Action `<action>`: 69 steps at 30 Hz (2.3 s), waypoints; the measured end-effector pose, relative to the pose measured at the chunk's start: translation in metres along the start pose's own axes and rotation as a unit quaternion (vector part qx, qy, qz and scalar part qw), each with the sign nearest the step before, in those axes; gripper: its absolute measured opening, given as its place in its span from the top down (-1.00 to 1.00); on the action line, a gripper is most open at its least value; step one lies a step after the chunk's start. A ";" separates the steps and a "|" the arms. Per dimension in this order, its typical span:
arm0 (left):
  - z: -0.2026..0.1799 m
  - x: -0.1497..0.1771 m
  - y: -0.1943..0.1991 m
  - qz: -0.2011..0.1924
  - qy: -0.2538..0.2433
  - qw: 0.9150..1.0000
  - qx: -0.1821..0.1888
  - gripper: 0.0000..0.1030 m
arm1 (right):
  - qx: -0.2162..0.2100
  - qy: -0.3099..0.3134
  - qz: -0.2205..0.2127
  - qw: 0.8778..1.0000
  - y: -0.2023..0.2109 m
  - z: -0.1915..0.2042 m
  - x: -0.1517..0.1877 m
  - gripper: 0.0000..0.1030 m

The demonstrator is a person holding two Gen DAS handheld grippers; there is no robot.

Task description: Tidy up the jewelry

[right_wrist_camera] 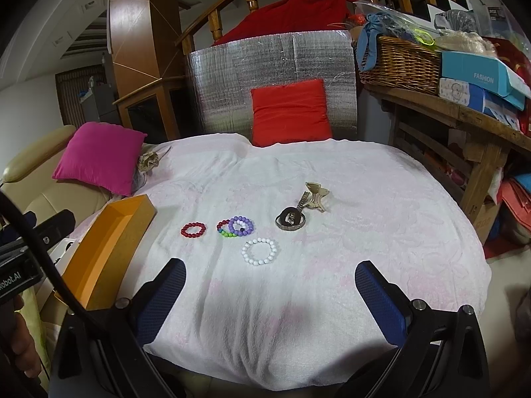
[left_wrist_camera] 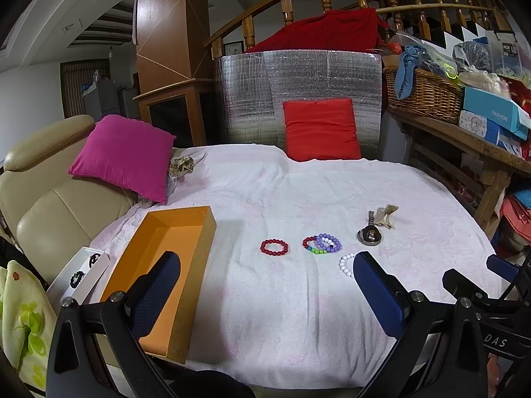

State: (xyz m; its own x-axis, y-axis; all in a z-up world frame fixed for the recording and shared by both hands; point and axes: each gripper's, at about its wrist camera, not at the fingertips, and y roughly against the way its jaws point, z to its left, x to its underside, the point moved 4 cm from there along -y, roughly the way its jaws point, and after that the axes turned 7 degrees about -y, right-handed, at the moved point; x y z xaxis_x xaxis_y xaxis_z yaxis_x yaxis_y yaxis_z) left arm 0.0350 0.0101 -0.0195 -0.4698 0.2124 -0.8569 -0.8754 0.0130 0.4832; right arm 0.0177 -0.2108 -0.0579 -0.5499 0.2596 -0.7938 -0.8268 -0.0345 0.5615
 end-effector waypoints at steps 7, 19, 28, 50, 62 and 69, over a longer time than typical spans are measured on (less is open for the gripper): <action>0.002 0.002 0.000 0.003 0.000 1.000 -0.001 -1.00 | -0.001 -0.001 0.001 1.000 -0.001 -0.001 0.001 -1.00; 0.002 0.002 -0.011 0.014 0.001 1.000 -0.002 -1.00 | 0.002 -0.011 0.010 1.000 -0.008 -0.007 0.000 -1.00; 0.004 0.003 -0.017 0.018 0.002 1.000 -0.001 -1.00 | 0.004 -0.009 0.008 1.000 -0.009 -0.008 -0.003 -1.00; -0.024 -0.005 -0.213 0.094 0.039 0.994 0.045 -1.00 | -0.014 -0.149 0.088 0.985 -0.200 -0.099 -0.074 -1.00; -0.043 0.000 -0.267 0.097 0.032 0.994 0.025 -1.00 | 0.050 -0.190 0.183 0.963 -0.311 -0.104 -0.065 -0.09; -0.041 0.000 -0.277 0.097 0.065 0.993 0.015 -1.00 | 0.048 -0.219 0.177 0.958 -0.315 -0.120 -0.063 0.45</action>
State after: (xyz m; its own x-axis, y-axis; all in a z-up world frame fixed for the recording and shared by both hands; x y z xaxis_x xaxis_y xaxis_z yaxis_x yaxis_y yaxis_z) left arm 0.2722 -0.0338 -0.1608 -0.6417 0.0853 -0.7622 -0.7641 0.0145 0.6449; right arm 0.2986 -0.3323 -0.2133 -0.6744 0.6290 -0.3868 -0.5710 -0.1120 0.8133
